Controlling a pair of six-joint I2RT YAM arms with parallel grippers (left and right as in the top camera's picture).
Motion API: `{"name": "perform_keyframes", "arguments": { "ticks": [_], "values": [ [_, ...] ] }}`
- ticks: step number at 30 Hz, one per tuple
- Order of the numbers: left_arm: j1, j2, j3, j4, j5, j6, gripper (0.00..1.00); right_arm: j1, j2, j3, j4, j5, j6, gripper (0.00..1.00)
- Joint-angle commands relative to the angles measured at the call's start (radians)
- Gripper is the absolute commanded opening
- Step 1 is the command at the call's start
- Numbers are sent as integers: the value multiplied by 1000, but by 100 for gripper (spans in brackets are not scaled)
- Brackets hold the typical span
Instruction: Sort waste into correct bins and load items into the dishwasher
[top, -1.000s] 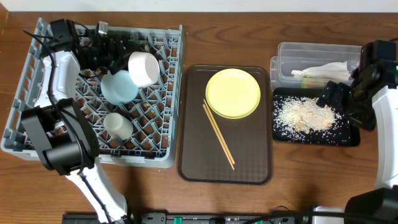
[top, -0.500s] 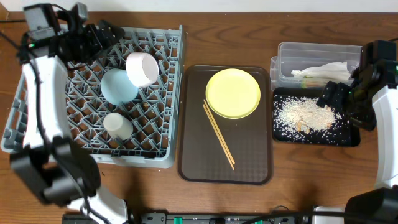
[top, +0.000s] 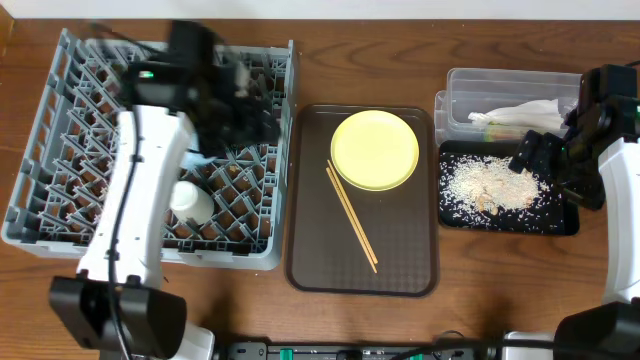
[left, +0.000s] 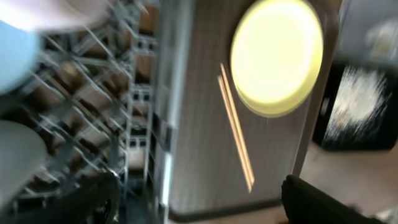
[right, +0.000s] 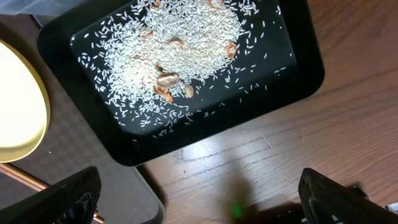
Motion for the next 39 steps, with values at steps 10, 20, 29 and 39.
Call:
{"name": "perform_keyframes", "arguments": {
  "ticks": [10,20,29,39],
  "values": [
    [-231,-3,-28,-33,-161,-256,85,-8,-3,17,-4,10,-30,99],
    [-454,2,-253,151,-312,-537,86,-8,-3,17,-5,10,-30,99],
    [-536,29,-444,399,-381,-650,86,-8,-3,17,-6,10,-30,99],
    [-537,161,-456,475,-383,-650,86,-8,-3,17,-8,10,-30,99]
  ]
}}
